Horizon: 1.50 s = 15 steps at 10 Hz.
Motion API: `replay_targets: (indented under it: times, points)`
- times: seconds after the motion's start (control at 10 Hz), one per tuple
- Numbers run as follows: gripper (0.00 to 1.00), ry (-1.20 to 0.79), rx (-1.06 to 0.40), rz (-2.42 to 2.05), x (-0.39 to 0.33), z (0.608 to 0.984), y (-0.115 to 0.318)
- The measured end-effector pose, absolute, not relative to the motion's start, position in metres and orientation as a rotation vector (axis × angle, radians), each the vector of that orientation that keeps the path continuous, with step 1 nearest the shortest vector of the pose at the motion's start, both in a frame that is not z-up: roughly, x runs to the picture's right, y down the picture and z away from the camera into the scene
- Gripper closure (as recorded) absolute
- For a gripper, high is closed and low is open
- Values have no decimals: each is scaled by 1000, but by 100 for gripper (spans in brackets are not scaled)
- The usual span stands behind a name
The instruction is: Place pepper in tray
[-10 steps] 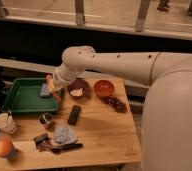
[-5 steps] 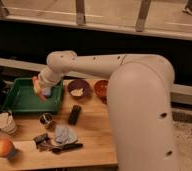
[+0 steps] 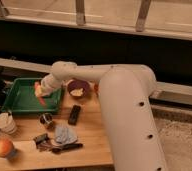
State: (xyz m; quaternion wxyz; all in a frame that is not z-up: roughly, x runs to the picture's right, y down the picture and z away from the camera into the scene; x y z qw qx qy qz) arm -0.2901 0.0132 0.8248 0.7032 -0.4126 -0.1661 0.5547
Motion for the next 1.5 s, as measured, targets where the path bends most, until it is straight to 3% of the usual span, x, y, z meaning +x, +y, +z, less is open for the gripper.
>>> replay_targets:
  times: [0.6,1.5]
  points:
    - [21,-496,-928,1307,-288,824,-4]
    - [20,-500,-933,1306,-290,822,-4]
